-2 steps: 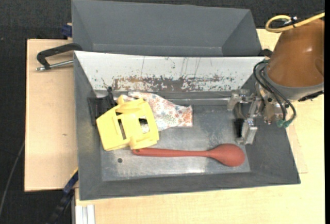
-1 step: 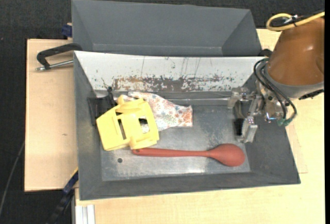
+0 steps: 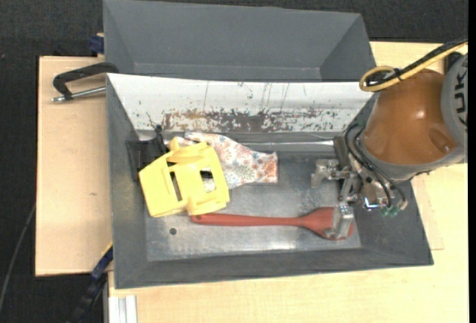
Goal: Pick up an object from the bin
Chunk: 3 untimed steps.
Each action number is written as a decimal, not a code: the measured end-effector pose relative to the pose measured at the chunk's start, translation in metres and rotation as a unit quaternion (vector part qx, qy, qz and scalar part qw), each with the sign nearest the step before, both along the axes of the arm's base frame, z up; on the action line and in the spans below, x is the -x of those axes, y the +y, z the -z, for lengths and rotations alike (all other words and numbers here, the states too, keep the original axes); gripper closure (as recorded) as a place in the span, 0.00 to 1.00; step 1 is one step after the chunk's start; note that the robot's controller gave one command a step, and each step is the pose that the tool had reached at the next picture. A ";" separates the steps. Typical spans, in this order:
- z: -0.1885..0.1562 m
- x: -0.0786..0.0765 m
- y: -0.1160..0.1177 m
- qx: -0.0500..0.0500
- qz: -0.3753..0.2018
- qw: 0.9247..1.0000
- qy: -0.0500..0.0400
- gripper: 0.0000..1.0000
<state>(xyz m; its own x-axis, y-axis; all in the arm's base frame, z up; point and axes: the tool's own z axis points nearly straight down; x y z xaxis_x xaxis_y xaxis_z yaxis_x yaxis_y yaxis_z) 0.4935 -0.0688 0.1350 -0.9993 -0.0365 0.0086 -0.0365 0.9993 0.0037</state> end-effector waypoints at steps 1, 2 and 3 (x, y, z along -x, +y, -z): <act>0.006 0.002 0.000 0.001 -0.002 1.000 -0.006 0.00; 0.032 0.001 -0.029 0.000 -0.011 1.000 -0.001 0.00; 0.066 0.001 -0.030 0.000 -0.001 1.000 -0.006 0.00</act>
Offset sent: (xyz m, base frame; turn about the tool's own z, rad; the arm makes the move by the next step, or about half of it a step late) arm -0.0025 -0.0322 -0.0350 -0.0248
